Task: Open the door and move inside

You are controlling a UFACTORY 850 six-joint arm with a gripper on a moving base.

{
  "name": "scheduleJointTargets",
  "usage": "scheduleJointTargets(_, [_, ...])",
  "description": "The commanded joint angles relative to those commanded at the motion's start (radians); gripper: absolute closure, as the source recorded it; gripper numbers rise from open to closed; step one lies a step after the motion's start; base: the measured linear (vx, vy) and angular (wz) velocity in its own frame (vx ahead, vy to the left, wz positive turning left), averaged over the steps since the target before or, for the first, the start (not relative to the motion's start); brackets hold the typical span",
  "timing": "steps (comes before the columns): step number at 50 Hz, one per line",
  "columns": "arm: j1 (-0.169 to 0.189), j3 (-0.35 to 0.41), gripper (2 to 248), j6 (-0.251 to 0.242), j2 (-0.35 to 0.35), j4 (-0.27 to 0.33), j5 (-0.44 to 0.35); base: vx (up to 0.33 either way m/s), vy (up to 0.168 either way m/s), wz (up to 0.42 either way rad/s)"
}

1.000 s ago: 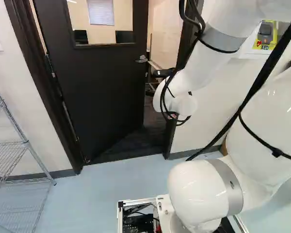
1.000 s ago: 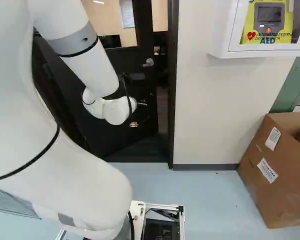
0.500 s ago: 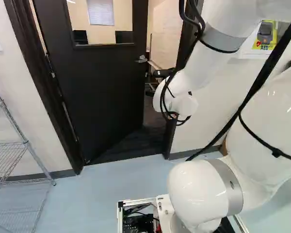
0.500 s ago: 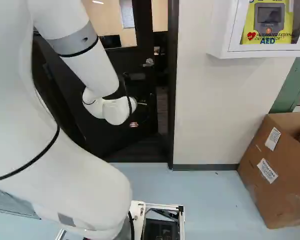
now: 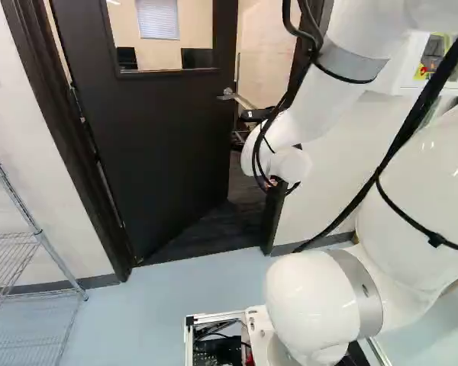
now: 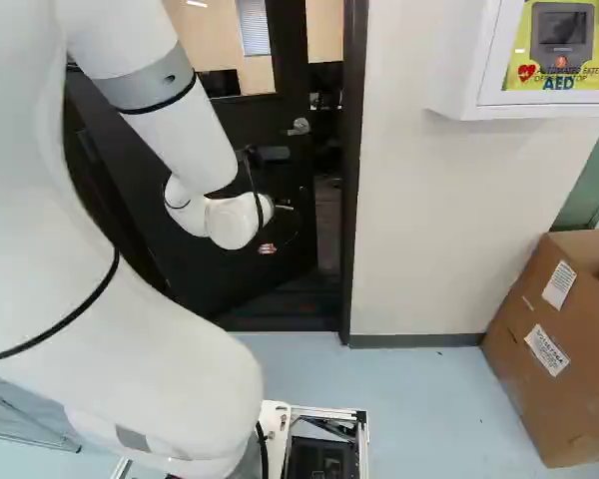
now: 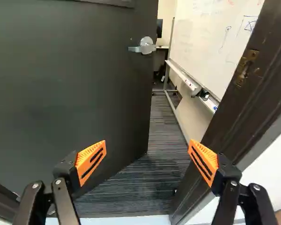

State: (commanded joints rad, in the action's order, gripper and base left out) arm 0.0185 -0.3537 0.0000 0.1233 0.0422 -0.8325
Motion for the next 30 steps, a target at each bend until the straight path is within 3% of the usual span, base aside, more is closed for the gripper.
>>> scheduleJointTargets(30, [0.000,0.000,3,0.000,0.000,0.000,0.000,0.125,0.099,-0.021])
